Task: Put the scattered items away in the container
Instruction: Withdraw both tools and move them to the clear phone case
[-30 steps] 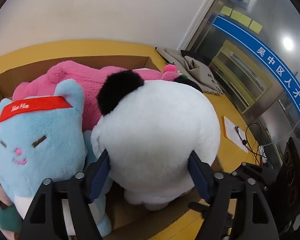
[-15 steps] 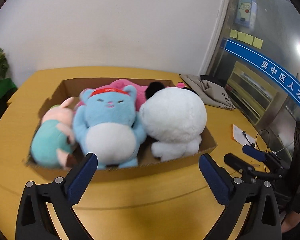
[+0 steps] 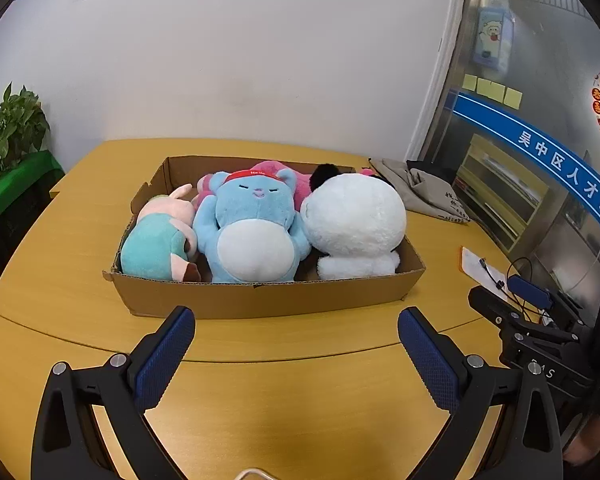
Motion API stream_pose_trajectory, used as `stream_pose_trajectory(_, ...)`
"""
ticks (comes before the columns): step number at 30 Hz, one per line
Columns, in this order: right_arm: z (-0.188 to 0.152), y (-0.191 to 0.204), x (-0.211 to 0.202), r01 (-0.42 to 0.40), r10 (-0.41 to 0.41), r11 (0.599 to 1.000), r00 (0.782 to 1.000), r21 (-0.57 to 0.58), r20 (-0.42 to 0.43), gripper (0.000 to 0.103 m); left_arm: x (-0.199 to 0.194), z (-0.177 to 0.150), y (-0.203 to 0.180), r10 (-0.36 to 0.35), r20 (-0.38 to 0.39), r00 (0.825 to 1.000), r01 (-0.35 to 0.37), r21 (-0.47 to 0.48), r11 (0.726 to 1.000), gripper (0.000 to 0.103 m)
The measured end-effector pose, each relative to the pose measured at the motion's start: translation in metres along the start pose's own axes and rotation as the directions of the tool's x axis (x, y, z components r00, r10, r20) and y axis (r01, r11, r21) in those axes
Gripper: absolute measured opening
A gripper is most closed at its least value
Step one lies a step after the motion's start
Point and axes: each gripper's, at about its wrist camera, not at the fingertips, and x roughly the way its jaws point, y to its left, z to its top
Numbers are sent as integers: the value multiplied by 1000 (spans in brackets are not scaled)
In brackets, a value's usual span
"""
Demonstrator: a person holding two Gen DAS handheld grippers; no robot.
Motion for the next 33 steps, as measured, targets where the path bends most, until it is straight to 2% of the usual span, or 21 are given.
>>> stream_pose_trajectory(9, 0, 6, -1, 5, -5, 1000, 1000, -10, 1, 80, -2, 1, 5, 0, 6, 1000, 0, -5, 1000, 103)
stream_pose_trajectory(18, 5, 7, 24, -17, 17, 1000, 1000, -6, -19, 80, 27, 11, 33, 12, -15, 1000, -12, 3, 1000, 103)
stream_pose_trajectory(24, 21, -5, 88, -33, 34, 999, 997, 16, -64, 80, 99, 27, 93, 77, -88, 993, -80, -23, 997, 103)
stream_pose_trajectory(27, 28, -17, 131, -24, 27, 999, 995, 31, -98, 80, 136, 25, 119, 75, -152, 985, -83, -45, 996, 102)
stream_pose_trajectory(29, 29, -25, 159, -23, 28, 999, 992, 38, -122, 80, 151, 24, 126, 52, -155, 987, -58, -30, 998, 102)
stream_pose_trajectory(33, 23, -31, 199, -40, 43, 999, 983, 19, -181, 84, 165, 26, 119, 91, -184, 979, -87, 26, 996, 102)
